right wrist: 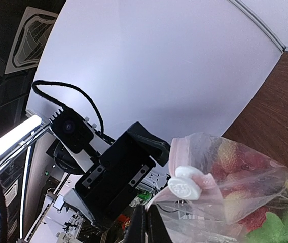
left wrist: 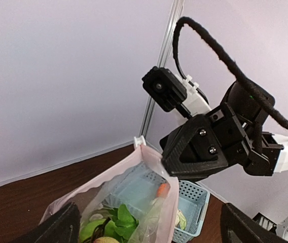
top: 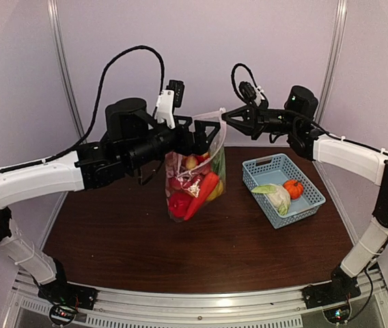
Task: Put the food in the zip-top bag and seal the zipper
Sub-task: Adjust the fake fruit in the zipper food storage bag.
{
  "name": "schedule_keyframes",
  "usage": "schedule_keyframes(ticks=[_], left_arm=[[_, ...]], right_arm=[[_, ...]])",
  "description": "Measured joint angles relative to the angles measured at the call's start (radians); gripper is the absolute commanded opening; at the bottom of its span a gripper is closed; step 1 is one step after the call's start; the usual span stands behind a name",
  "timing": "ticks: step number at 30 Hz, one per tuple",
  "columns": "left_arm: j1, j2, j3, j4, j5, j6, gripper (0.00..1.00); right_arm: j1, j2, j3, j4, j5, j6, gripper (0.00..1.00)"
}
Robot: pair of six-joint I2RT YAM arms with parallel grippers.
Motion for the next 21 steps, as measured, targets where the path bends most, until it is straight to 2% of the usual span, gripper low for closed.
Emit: schedule_keyframes(ticks=[3,5,6,11,13,16,21], left_arm=[[-0.031,-0.036,-0.034,-0.035,-0.051,-0.021,0.76],[-0.071,-0.095,-0.107,-0.065,-0.123,-0.068,0.62],[-0.092,-0.130,-0.153,-0.077,-0.158,-0.099,0.59],[-0.130,-0.199,-0.291,-0.094,-0.250,-0.213,0.53],[-0.125,-0.156,-0.298,-0.089,-0.264,-0.248,0.45],[-0.124,-0.066,-0.290,-0.100,-0.297,-0.311,0.38],[-0.106,0.002,-0.290,-0.127,-0.354,-0.402,0.37]], right_arm=[[0.000,0.017,0.000,0.044,0.002,0.028,0.00],[0.000,0.029,-0.002,0.071,0.003,0.044,0.00],[0.000,0.035,-0.005,0.087,0.005,0.051,0.00],[0.000,0.069,-0.038,0.151,0.010,0.085,0.00],[0.001,0.084,-0.054,0.169,0.014,0.094,0.00],[0.006,0.097,-0.068,0.182,0.020,0.094,0.00],[0.020,0.100,-0.069,0.176,0.022,0.063,0.00]])
